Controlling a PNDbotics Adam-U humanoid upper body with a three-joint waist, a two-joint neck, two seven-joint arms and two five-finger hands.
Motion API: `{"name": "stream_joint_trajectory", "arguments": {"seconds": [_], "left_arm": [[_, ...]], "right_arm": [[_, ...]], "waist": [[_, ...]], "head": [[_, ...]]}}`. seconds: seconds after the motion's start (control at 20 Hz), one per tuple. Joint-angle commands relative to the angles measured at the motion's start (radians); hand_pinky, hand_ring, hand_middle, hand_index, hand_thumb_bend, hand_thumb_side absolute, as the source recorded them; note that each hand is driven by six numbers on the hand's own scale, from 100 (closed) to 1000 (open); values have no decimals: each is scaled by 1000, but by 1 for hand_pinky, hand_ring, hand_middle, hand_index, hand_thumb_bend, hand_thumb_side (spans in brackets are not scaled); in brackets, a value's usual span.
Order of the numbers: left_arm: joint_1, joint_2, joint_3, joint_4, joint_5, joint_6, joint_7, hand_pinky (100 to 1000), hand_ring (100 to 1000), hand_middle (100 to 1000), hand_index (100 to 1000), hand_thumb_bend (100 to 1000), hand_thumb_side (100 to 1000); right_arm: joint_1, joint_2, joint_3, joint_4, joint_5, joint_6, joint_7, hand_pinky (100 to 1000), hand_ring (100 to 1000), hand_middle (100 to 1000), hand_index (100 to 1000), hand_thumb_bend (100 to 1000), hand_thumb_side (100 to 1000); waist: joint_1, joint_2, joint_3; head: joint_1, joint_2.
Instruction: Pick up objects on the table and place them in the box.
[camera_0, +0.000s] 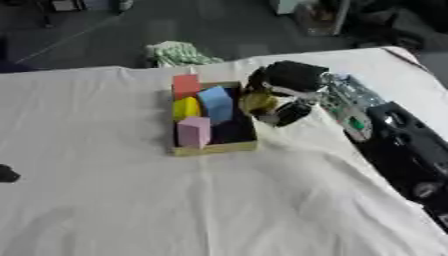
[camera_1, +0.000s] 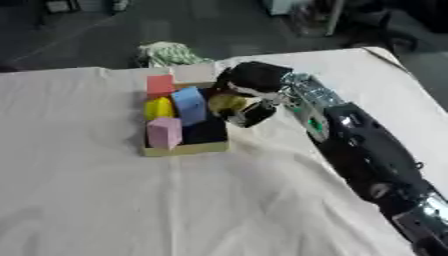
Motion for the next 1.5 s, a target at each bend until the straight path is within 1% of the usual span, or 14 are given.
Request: {"name": "stream_joint_trajectory", "arguments": {"seconds": [0.05,0.15,0.4,0.5,0.65,0.8,0.95,1.0,1.05,1.1,1.15,1.2,1.3,1.5], "left_arm": [[-4,6,0,-22,5,-3,-6,763,628,589,801,100,562],[-4,6,0,-22,5,-3,-7,763,628,589,801,100,562],[-6,5,-3,-22,7,-3,-10,763,628,589,801,100,562],[-6,5,-3,-22,7,-2,-11,763,628,589,801,100,563],[-6,5,-3,-22,7,-2,-11,764,628,589,800,100,562],[-6,5,-2,-22,7,-1,-11,764,628,589,800,100,563],[-6,6,-2,-22,8,-1,-11,764,628,589,801,100,563],[-6,6,-2,-22,8,-1,-11,764,628,589,800,100,564],[-6,7,-1,-22,8,-1,-10,764,628,589,800,100,564],[-5,7,-1,-22,7,-1,-10,764,628,589,800,100,564],[-5,8,-1,-22,7,-1,-10,764,628,589,800,100,564],[-5,9,-1,-22,6,0,-9,765,628,589,800,100,564],[-4,9,0,-22,6,0,-9,765,628,589,800,100,565],[-3,10,-1,-22,5,2,-10,765,628,589,800,100,565]], "right_arm": [[-32,12,2,22,34,-16,-4,474,529,560,798,100,290],[-39,28,6,38,56,-22,-4,514,559,607,844,100,294],[-51,62,15,64,144,-25,-37,672,745,807,969,100,331],[-52,71,19,66,186,-19,-70,718,805,846,986,100,339],[-49,74,28,68,238,-18,-111,762,858,880,999,100,351],[-44,66,38,58,266,-40,-107,809,903,919,1000,100,358],[-34,45,45,19,255,-75,-74,842,934,939,1000,100,354],[-30,36,46,2,244,-86,-55,854,945,951,1000,100,363],[-25,26,48,-18,229,-98,-34,863,954,960,1000,100,404],[-21,15,50,-39,210,-108,-11,867,958,966,1000,100,408],[-16,3,51,-61,188,-117,13,882,973,986,1000,100,458],[-11,-9,52,-85,165,-125,39,886,976,991,1000,100,470],[-4,-32,56,-128,123,-136,93,910,1000,1000,1000,100,578],[8,-59,70,-179,88,-150,207,937,1000,1000,1000,100,711]], "waist": [[2,-19,2],[2,-19,4],[3,-19,7],[3,-19,8],[2,-19,9],[0,-20,7],[-2,-21,5],[-2,-21,4],[-3,-21,3],[-4,-22,2],[-4,-22,1],[-5,-22,0],[-7,-23,-2],[-9,-25,-4]], "head": [[-4,1],[-6,1],[-10,0],[-11,0],[-11,0],[-10,-1],[-6,-1],[-5,-2],[-4,-2],[-3,-2],[-2,-3],[-1,-2],[2,-2],[5,-6]]}}
